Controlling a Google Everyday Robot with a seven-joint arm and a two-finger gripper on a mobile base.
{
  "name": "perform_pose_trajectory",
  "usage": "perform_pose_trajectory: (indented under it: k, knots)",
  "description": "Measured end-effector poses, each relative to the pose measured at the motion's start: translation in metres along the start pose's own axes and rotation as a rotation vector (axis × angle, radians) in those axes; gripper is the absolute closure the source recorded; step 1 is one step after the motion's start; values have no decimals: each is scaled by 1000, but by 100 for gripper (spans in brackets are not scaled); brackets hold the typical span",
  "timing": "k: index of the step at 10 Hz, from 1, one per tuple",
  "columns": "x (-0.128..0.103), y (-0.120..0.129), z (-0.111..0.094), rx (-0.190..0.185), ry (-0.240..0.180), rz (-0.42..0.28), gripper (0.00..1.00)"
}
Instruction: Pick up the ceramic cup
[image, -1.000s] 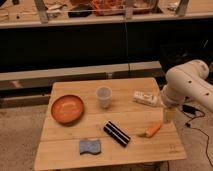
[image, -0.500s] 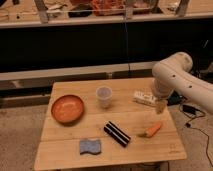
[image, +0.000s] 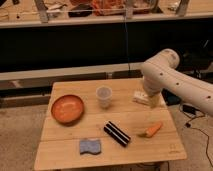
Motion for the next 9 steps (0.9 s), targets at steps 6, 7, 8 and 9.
perform_pose_trajectory:
  k: [6, 7, 8, 9]
  knots:
    - [-38, -27, 2, 30, -20, -150, 20]
    - [-39, -28, 3, 32, -23, -165, 20]
    - [-41, -29, 4, 35, -25, -174, 20]
    - [-47, -32, 6, 42, -33, -193, 20]
